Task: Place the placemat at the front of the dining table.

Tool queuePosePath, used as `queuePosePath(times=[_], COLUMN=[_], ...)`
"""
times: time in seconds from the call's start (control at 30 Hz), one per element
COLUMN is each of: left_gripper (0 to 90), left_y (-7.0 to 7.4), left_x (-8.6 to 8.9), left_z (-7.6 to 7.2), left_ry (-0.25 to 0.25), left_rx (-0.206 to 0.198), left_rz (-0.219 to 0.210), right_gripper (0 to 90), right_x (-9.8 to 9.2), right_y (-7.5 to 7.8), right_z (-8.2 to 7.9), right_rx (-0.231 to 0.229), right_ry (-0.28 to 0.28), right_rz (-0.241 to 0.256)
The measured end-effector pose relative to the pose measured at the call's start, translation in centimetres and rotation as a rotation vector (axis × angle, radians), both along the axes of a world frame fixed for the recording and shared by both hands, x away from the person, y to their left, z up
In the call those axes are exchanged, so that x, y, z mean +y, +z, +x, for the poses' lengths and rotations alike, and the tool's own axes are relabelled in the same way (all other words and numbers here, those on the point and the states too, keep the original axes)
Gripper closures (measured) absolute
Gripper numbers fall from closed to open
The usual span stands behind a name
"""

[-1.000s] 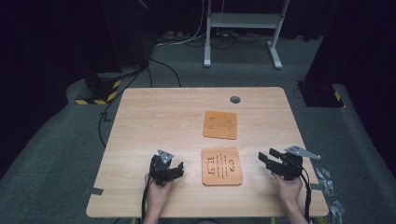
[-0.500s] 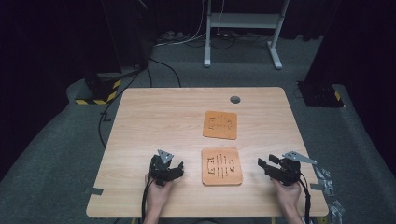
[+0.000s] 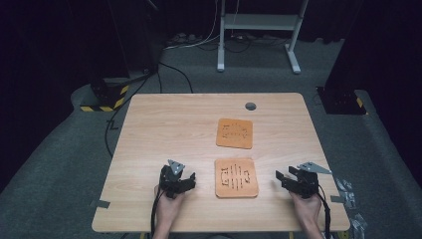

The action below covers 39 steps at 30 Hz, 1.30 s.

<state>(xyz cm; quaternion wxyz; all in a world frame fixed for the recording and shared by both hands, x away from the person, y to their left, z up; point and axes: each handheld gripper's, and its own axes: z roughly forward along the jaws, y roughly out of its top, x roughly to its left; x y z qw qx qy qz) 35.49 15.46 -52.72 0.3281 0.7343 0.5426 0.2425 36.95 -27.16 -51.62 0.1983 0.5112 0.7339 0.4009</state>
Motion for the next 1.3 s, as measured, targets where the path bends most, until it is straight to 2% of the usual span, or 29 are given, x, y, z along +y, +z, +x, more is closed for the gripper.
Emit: queuePosePath(times=[0.17,0.2,0.37,0.43,0.63,0.73,0.83,1.0,1.03,1.3], left_gripper=[24.5,24.5,24.5,24.6,24.5,24.5,24.5,24.6,24.5,24.6], left_y=[0.0,0.0,0.0,0.0,0.0,0.0,0.0,0.0,0.0,0.0], left_x=[0.0,0.0,0.0,0.0,0.0,0.0,0.0,0.0,0.0,0.0], left_z=[0.0,0.0,0.0,0.0,0.0,0.0,0.0,0.0,0.0,0.0], left_ry=[0.000,0.000,0.000,0.002,0.001,0.001,0.002,0.002,0.004,0.004], left_rx=[0.000,0.000,0.000,-0.001,0.000,0.000,0.001,0.001,-0.001,-0.001], left_rz=[0.000,0.000,0.000,-0.002,0.000,0.001,0.000,0.000,-0.002,-0.002], right_gripper=[37.2,37.2,36.7,36.6,36.2,36.2,35.3,34.0,33.5,31.3], right_x=[0.0,0.0,0.1,0.2,0.3,0.5,0.6,0.7,0.6,0.7], right_y=[-0.1,-0.1,-0.2,-0.2,-0.2,-0.2,-0.4,-0.6,-0.5,-0.6], right_z=[0.2,0.2,0.5,0.6,0.9,0.9,1.2,1.2,1.2,1.2], right_rx=[0.021,0.021,0.006,0.025,0.025,0.024,0.037,0.034,0.057,0.053], right_ry=[-0.012,-0.012,-0.024,-0.028,-0.026,-0.036,-0.025,-0.029,-0.024,-0.016], right_rz=[-0.043,-0.043,-0.103,-0.113,-0.144,-0.145,-0.170,-0.171,-0.160,-0.162])
